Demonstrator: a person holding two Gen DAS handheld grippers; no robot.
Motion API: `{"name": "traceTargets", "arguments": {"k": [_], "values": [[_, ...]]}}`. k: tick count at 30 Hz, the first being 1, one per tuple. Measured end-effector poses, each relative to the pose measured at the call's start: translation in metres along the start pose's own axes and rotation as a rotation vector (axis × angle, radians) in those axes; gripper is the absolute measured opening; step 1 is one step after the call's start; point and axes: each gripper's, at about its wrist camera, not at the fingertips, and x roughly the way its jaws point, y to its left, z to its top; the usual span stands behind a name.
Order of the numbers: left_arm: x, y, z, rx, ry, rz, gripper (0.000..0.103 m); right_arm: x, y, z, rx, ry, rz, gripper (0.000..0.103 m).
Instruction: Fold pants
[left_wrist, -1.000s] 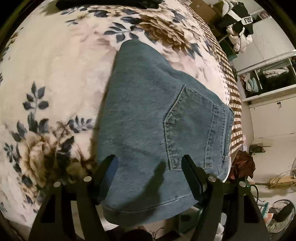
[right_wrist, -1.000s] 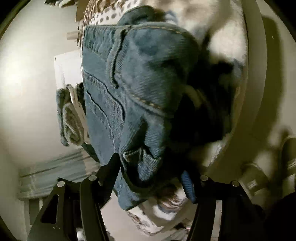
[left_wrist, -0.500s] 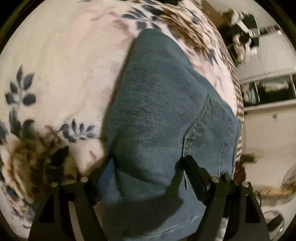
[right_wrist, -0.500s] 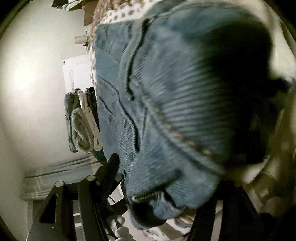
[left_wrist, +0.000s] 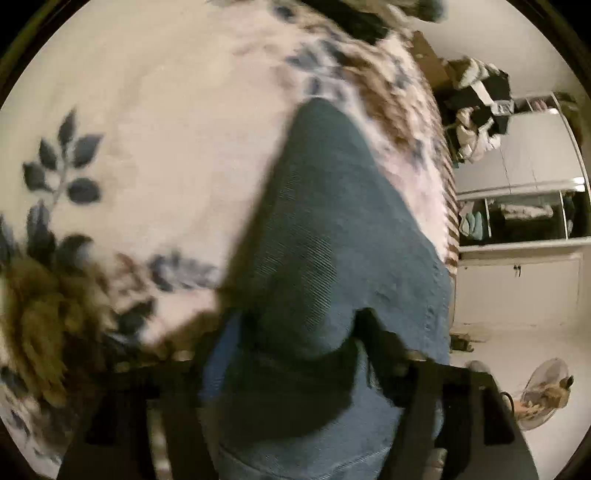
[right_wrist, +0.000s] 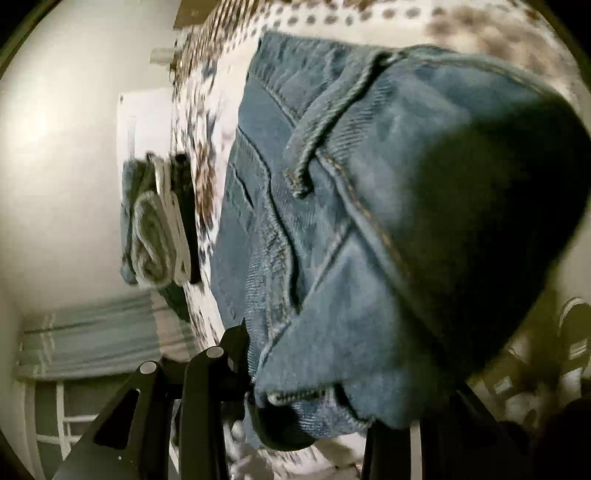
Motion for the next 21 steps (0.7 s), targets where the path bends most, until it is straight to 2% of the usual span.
{"name": "traceTargets", "arguments": {"k": [2,4,6,10,11,12,13,14,15,21], "values": [[0.013,0.027,0.004,-0.125,0.025,-0.135,0.076,0.006,-0.002,0.006,0.004,0.042,-0.010,0.039],[0.018,0.032,0.003,-0.159,0.003,-0.205,0.081,0.012,-0.009,0.007,0.018,0.051,0.006,0.039],[0.024,0.023,0.004,-0.122,0.000,-0.204,0.083,0.018,-0.011,0.011,0.037,0.060,0.024,0.039],[0.028,-0.005,0.000,-0.021,-0.013,-0.172,0.082,0.018,-0.007,0.004,0.000,0.035,-0.010,0.039],[0.025,-0.012,-0.003,0.006,-0.020,-0.160,0.078,0.019,-0.002,0.003,-0.009,0.025,-0.023,0.038],[0.022,-0.016,-0.005,0.022,-0.025,-0.152,0.065,0.016,0.006,0.001,-0.021,0.015,-0.040,0.037],[0.016,-0.020,-0.008,0.035,-0.030,-0.137,0.058,0.011,0.010,0.002,-0.032,0.005,-0.049,0.037],[0.012,-0.021,-0.009,0.034,-0.033,-0.132,0.044,0.004,0.013,0.002,-0.047,-0.007,-0.058,0.036],[0.007,-0.022,-0.009,0.024,-0.039,-0.135,0.038,0.000,0.019,0.006,-0.057,-0.018,-0.067,0.035],[-0.029,-0.042,0.000,0.002,-0.062,-0.136,0.029,-0.028,0.067,0.006,-0.122,-0.056,-0.084,0.033]]}}
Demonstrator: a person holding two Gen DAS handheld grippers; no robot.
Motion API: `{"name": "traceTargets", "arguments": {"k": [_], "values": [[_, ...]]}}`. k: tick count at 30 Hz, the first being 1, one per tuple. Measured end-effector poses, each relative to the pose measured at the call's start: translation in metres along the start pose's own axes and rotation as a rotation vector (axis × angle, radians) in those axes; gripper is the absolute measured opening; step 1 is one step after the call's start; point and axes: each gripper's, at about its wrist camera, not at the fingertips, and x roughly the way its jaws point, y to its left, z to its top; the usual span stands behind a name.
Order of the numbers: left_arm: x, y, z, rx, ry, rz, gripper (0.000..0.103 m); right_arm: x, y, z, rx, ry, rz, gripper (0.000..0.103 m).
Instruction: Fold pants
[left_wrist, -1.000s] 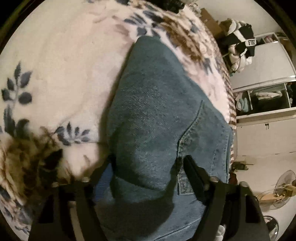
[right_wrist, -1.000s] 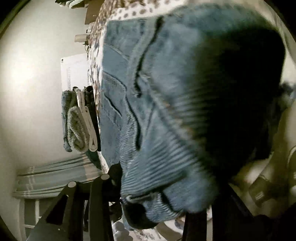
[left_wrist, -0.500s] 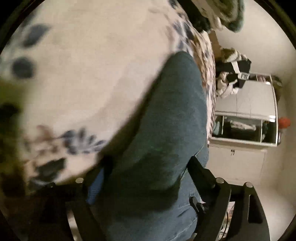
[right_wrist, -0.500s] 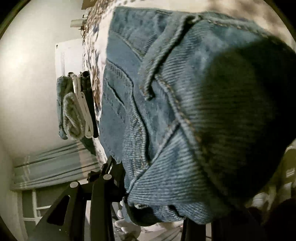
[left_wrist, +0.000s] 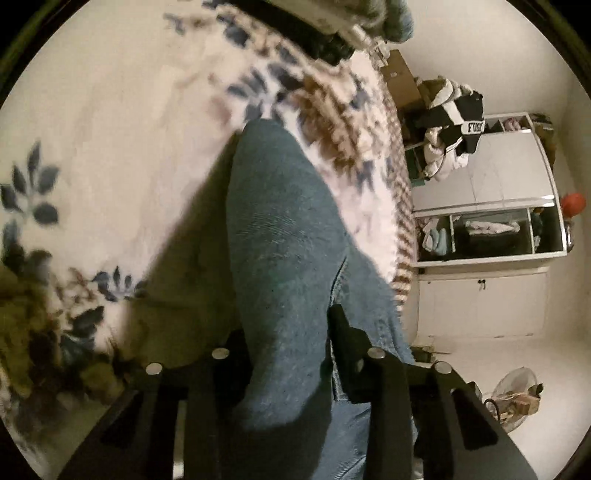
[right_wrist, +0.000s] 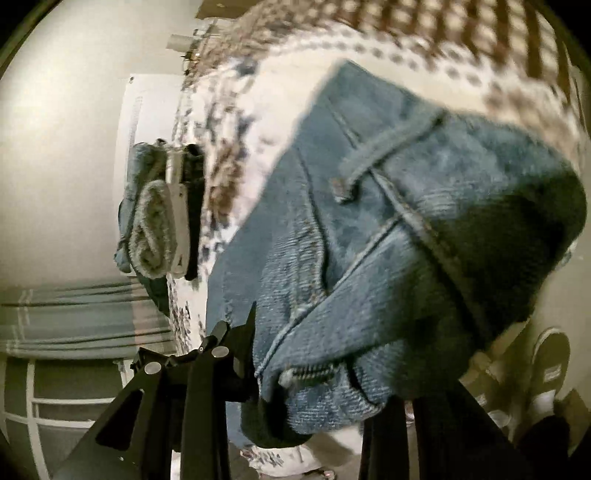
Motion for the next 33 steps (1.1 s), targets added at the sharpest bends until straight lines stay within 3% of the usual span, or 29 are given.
{"name": "traceTargets", "arguments": {"k": [10,16,20,26,29,33], "values": [[-0.043,-0.057,0.049,0.042,-0.045,-0.037,0.029,-0.038,0.094,0.011,-0.101,-0.018,0.012,0.033],[-0.093,-0.109,0.101,0.073,-0.133,-0.058,0.029,-0.041,0.196,0.040,-0.211,-0.025,0.082,0.033],[-0.129,-0.151,0.163,0.081,-0.227,-0.069,0.029,-0.030,0.283,0.072,-0.305,-0.011,0.141,0.033],[-0.167,-0.182,0.266,0.064,-0.383,-0.061,0.029,0.030,0.412,0.132,-0.429,0.041,0.224,0.033],[-0.174,-0.177,0.322,0.051,-0.446,-0.044,0.029,0.082,0.462,0.158,-0.478,0.079,0.254,0.033],[-0.178,-0.148,0.381,0.023,-0.496,-0.014,0.029,0.163,0.499,0.182,-0.515,0.132,0.269,0.033]]}}
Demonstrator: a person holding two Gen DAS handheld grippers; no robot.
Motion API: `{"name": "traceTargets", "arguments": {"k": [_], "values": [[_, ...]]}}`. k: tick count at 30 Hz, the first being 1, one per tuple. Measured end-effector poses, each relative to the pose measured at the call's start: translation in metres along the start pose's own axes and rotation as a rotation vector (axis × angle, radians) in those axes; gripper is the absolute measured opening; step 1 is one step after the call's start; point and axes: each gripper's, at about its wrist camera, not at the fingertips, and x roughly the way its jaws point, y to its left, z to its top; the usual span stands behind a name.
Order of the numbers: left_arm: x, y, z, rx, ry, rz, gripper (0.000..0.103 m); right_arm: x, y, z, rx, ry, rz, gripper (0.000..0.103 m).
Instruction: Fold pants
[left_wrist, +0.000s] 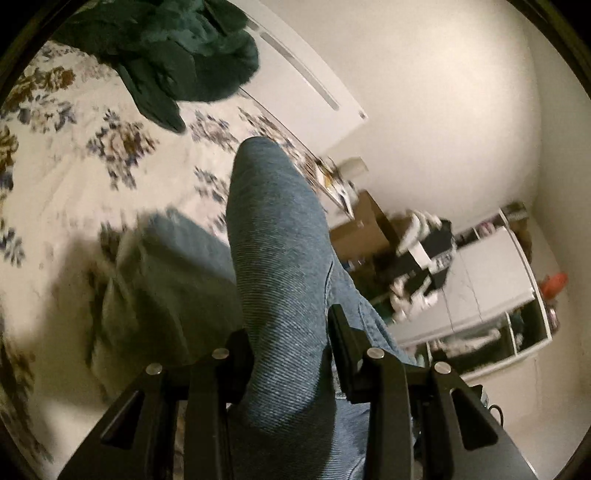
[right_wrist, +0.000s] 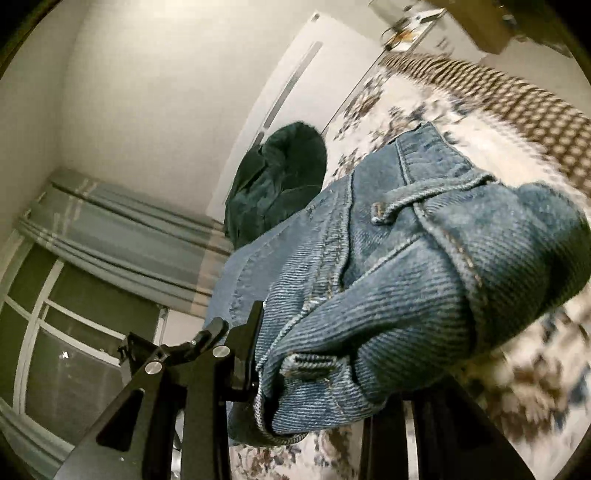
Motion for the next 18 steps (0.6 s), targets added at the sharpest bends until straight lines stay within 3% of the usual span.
{"name": "traceTargets", "arguments": {"k": [3,8,12,18], "values": [[0.030,0.039,0.023,0.011,0.001,0.071,0.030,0.057,-0.024,0.011,0.008,0.045,-0.013,0.033],[0.074,0.116,0.005,-0.016,0.118,0.236,0.031,0.114,-0.074,-0.009,0.001,0.137,-0.144,0.036],[0.072,0.141,-0.018,-0.054,0.121,0.230,0.037,0.114,-0.095,-0.023,-0.022,0.202,-0.232,0.053],[0.065,0.123,-0.028,0.010,0.137,0.272,0.038,0.078,-0.127,-0.031,0.009,0.192,-0.350,0.056]]}}
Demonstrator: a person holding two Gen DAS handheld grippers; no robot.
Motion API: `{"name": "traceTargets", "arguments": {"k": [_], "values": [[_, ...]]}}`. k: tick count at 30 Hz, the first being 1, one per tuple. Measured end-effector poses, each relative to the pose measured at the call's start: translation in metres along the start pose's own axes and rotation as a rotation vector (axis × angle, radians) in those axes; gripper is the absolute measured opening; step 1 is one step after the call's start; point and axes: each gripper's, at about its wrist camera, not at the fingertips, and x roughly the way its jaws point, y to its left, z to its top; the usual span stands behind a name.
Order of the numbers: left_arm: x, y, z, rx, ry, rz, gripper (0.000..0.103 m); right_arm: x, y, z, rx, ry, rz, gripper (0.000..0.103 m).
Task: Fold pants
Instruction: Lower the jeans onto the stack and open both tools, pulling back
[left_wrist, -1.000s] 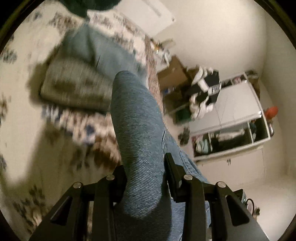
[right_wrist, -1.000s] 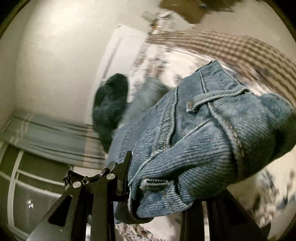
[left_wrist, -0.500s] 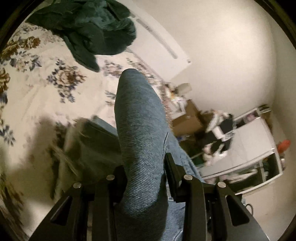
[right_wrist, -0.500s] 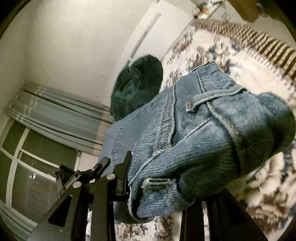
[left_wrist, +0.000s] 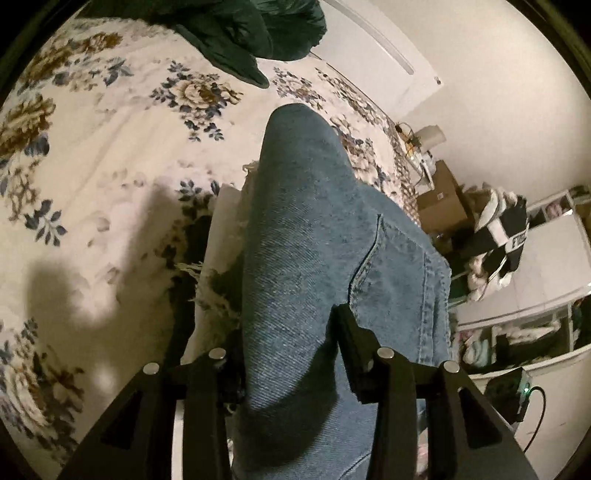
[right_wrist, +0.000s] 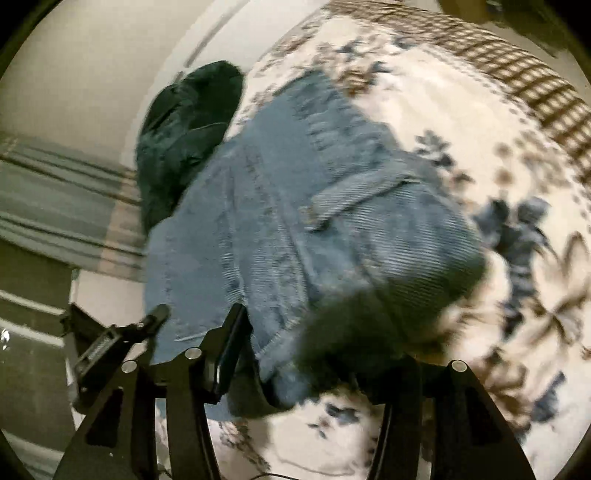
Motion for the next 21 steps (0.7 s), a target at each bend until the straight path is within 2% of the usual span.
{"name": "traceTargets", "arguments": {"k": [4,7,10,13,15,17,21], "values": [[-0.009,-0.021,0.000,0.049,-0.002,0.077,0.038,-0.007,0.003,0.002,-0.033,0.008,-0.078,0.056],[-0.017,-0.040,-0.004,0.115,-0.012,0.180,0.039,-0.017,0.025,0.006,-0.123,0.001,-0.180,0.057],[-0.028,-0.058,-0.011,0.181,-0.034,0.292,0.042,-0.030,0.048,0.007,-0.209,-0.015,-0.291,0.063],[-0.045,-0.078,-0.023,0.250,-0.066,0.374,0.060,-0.045,0.071,-0.001,-0.304,-0.042,-0.406,0.075],[-0.056,-0.087,-0.027,0.278,-0.088,0.389,0.076,-0.060,0.086,-0.007,-0.367,-0.091,-0.498,0.080],[-0.072,-0.101,-0.036,0.314,-0.110,0.406,0.087,-0.077,0.099,-0.014,-0.406,-0.147,-0.563,0.086],[-0.106,-0.125,-0.053,0.366,-0.149,0.438,0.089,-0.120,0.125,-0.032,-0.438,-0.233,-0.612,0.090]]}}
